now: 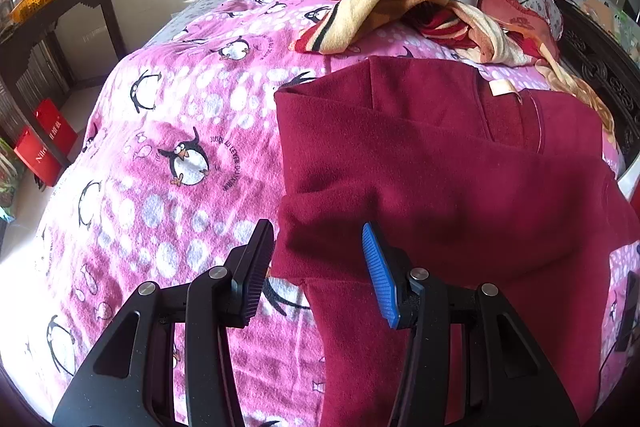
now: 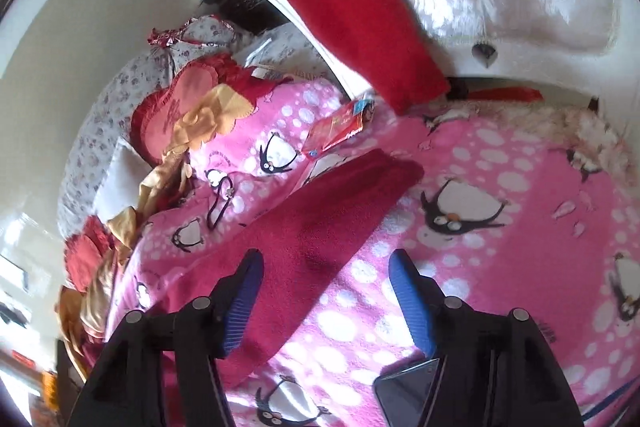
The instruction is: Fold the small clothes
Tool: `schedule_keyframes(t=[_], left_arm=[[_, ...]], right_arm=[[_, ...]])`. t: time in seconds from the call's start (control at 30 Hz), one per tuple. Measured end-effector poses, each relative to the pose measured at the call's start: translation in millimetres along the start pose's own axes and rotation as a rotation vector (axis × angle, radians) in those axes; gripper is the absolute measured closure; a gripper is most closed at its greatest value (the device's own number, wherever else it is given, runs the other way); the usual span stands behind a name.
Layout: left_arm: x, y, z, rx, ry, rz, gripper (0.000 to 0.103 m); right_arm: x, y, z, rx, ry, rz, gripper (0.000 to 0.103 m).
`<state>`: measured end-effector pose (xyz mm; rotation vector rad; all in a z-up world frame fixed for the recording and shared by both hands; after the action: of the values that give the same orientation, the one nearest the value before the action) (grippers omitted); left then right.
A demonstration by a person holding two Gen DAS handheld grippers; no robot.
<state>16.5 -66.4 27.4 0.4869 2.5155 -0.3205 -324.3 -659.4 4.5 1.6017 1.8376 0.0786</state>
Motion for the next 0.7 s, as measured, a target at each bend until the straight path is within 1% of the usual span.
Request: schedule_keyframes(t=[0.03, 0.1, 0.13, 0.17, 0.23, 0.3, 0.37, 0.43, 0.47, 0.53, 0.6, 0.63, 0.67, 0.7], left_arm=[[0.6, -0.9, -0.5, -0.002, 0.0, 0.004, 0.057], [1.8, -3.4, -1.7, -0.009, 0.003, 0.011, 0.057], [2.1, -4.2, -2.3, -0.012, 0.004, 0.013, 0.057], [2.2, -5.0, -3.3, -0.013, 0.004, 0.014, 0.057], [0.8, -6.2, -5.7, -0.013, 0.0, 0.02, 0.057], [-1.9, -5.5, -7.7, -0.019, -0.011, 0.025, 0.057], [-4.7, -3.9, -8.3, -0.018, -0.016, 0.016, 0.057], [-7.5, -1.4, -8.6, -0.008, -0.018, 0.002, 0.057], [-8.8, -0.6, -9.2, -0.004, -0.022, -0.002, 0.057], [-11.4, 0.3, -11.3, 0.003, -0.034, -0.005, 0.057], [-13.3, 2.3, -13.5, 0.012, -0.045, -0.015, 0.057], [-13.8, 3.9, -14.3, 0.018, -0.048, -0.025, 0.057], [-13.9, 5.2, -15.0, 0.025, -0.05, -0.034, 0.057], [-13.9, 6.4, -15.4, 0.032, -0.05, -0.041, 0.057]], right_arm=[[-0.1, 2.4, 4.2, -0.011, 0.01, -0.007, 0.04], [-2.2, 8.4, 14.2, -0.002, 0.01, -0.03, 0.04], [-4.7, 11.6, 17.2, 0.0, -0.002, -0.038, 0.047], [-6.7, 13.3, 17.8, 0.002, -0.016, -0.043, 0.067], [-11.5, 16.3, 18.9, -0.006, -0.032, -0.053, 0.091], [-13.9, 23.8, 13.4, -0.041, -0.032, -0.07, 0.094], [-16.8, 42.1, -8.1, -0.064, -0.091, -0.139, 0.095], [-18.5, 66.8, -37.2, -0.122, -0.153, -0.195, 0.096], [-19.1, 84.7, -56.9, -0.172, -0.184, -0.224, 0.096], [-15.9, 113.5, -80.8, -0.24, -0.202, -0.274, 0.096], [-2.7, 157.6, -109.2, -0.312, -0.212, -0.377, 0.096], [8.3, 182.3, -123.5, -0.351, -0.217, -0.439, 0.096], [16.8, 196.8, -131.2, -0.377, -0.216, -0.474, 0.096], [31.3, 219.8, -141.5, -0.417, -0.207, -0.525, 0.096]])
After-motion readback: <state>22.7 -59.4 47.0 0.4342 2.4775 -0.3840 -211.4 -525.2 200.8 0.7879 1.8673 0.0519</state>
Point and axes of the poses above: each gripper's, at about its wrist camera, not at the fingertips, and z roughly the way its jaws point, y to its left, x to its underside, the point moved 5 cm from there along z, roughly the way its jaws point, and after that the axes turned 7 degrees about x, right-handed, at the moved point
